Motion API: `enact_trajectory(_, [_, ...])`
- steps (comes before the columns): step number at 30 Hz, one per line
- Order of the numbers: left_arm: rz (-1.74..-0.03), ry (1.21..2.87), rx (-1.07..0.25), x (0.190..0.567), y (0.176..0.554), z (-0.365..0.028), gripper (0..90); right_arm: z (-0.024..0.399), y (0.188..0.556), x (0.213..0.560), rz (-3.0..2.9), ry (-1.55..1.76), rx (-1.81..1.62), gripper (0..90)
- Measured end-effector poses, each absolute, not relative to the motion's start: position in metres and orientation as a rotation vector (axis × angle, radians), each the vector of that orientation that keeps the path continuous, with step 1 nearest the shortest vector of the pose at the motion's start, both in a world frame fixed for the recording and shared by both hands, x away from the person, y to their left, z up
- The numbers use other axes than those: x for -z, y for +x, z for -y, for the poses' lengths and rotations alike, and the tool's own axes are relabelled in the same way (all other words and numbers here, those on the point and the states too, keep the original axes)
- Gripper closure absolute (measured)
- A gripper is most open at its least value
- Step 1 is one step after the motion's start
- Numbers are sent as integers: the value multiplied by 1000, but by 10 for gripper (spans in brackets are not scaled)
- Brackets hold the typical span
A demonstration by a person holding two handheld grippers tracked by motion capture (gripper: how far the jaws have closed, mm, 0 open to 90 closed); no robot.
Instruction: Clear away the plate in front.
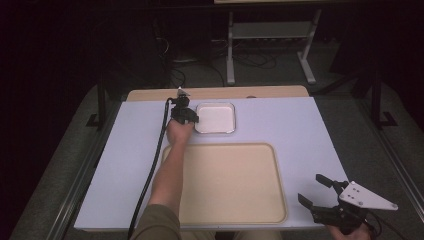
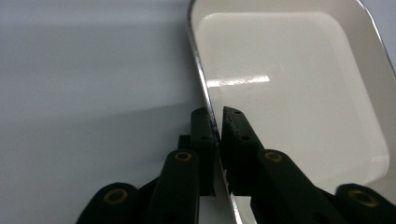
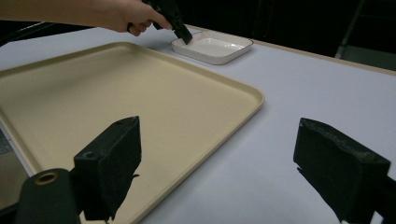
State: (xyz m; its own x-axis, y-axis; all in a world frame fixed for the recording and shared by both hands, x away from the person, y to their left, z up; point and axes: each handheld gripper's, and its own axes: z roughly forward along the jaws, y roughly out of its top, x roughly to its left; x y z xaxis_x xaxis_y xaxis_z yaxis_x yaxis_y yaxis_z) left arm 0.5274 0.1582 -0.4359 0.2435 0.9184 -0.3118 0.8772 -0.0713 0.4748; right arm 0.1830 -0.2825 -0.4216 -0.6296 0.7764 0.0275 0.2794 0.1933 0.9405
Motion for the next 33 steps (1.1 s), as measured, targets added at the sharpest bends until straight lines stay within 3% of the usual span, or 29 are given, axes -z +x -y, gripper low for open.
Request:
enact_trajectory(7, [-1657,1847,-17,438,528,-165,885,283,182,422,-2010,992,-1439,139])
enact_trajectory(33, [-1599,1755,-30,407,515,-179,886,284,181,422,-2002,997,-1430,133])
